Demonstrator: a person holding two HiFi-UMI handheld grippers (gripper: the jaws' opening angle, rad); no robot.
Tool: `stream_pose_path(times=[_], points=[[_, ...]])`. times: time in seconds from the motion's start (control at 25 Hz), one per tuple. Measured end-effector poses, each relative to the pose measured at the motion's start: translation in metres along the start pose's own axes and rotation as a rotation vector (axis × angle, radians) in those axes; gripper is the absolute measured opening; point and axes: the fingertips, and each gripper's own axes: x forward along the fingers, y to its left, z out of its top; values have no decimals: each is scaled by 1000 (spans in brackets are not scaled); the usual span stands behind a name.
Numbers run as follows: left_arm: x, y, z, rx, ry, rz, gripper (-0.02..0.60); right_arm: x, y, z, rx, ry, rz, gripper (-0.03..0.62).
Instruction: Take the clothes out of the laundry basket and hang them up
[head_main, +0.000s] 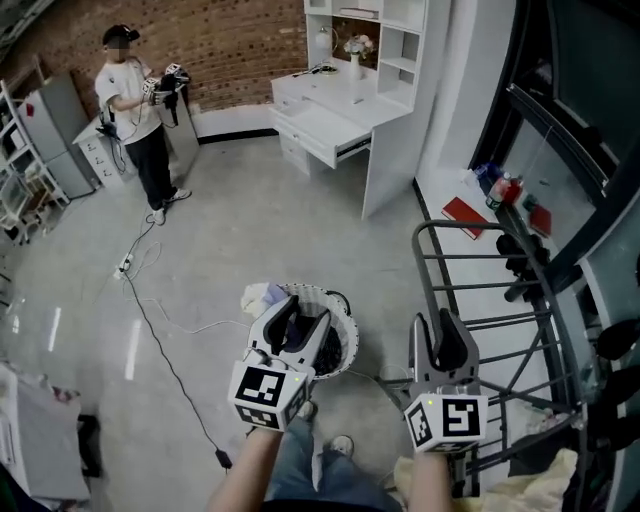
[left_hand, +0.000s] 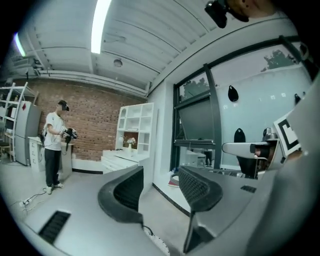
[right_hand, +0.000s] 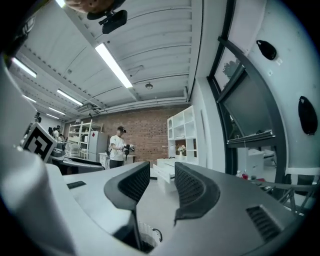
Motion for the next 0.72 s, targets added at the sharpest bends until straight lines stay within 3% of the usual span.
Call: stream_pose_path(times=[0.12, 0.28, 0.72], points=[[-16, 27, -8, -8, 6, 64, 221, 12, 28, -11, 2, 8, 67, 138], [-24, 54, -15, -14, 10, 109, 221, 30, 54, -15, 6, 21, 93, 138], [-14, 150, -40, -25, 29, 107, 220, 110, 124, -47, -36, 50, 135, 138]])
